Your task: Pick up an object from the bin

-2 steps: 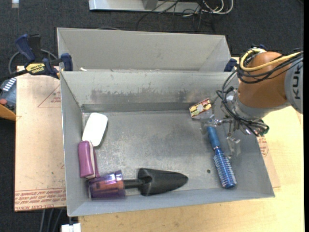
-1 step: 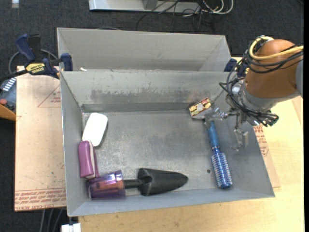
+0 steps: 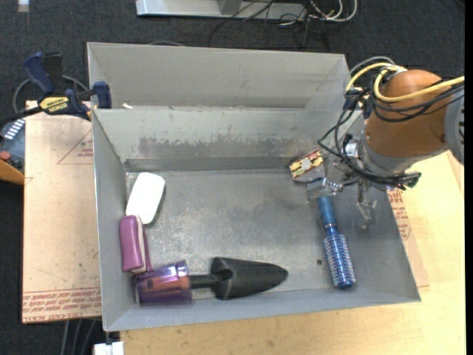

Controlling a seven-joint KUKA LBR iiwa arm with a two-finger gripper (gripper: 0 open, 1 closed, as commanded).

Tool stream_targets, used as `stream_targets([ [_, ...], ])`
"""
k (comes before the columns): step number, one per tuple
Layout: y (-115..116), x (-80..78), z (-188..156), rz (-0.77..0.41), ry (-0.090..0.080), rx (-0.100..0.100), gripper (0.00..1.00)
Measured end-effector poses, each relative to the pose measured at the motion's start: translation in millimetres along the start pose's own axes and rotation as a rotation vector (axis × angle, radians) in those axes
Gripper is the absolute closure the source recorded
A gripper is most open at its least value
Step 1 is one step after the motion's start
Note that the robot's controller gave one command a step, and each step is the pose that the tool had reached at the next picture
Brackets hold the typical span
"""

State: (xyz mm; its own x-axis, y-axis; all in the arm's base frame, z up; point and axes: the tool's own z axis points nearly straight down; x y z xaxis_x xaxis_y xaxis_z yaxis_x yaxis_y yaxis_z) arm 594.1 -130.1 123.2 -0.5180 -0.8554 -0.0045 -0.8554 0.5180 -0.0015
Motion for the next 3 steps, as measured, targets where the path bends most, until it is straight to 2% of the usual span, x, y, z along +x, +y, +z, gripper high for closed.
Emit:
stream_targets([
  [1,15.3,-8.7,51.7,-0.191,-0.023,-0.007,0.00],
  [2,-10.3,-13.9,53.3,-0.594,-0.011,-0.003,1.00],
  [3,-10.4,-13.9,53.3,-0.594,-0.011,-0.003,1.00],
])
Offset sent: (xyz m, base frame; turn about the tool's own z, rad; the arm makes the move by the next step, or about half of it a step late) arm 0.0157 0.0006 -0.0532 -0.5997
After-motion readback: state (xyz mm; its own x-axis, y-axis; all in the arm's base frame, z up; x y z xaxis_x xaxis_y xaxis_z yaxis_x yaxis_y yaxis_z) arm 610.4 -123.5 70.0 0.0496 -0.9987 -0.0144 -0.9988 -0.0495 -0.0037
